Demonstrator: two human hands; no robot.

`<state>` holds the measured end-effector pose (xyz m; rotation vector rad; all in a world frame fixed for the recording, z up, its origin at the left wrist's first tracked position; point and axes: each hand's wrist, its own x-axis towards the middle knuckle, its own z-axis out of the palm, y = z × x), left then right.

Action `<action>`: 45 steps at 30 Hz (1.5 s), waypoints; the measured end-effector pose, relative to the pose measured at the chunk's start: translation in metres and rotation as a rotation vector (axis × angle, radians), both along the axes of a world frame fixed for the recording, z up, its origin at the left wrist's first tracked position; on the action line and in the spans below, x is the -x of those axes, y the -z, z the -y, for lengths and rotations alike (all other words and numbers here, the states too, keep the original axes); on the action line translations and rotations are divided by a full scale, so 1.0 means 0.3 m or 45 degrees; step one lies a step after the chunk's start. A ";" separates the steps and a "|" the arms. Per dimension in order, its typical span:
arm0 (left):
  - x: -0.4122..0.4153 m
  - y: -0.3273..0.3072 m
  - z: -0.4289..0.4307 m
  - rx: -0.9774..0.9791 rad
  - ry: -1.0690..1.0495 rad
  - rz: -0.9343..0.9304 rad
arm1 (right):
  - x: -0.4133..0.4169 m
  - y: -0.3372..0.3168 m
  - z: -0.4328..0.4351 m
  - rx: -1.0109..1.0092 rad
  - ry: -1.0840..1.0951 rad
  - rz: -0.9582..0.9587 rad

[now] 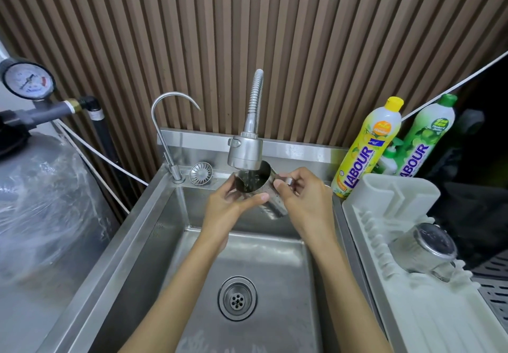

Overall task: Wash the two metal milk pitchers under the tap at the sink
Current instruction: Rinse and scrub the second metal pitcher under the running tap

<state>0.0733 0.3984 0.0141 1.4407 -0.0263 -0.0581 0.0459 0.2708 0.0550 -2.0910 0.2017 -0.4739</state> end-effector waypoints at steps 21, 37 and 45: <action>0.020 -0.063 -0.060 -0.774 -0.383 0.145 | -0.022 0.059 -0.001 -0.690 -0.208 -0.319; -0.015 0.007 0.001 0.012 -0.090 0.158 | -0.025 0.045 -0.003 -0.244 -0.029 -0.075; 0.025 -0.027 -0.041 -0.559 -0.485 0.525 | -0.063 0.136 -0.038 -0.940 -0.312 -0.185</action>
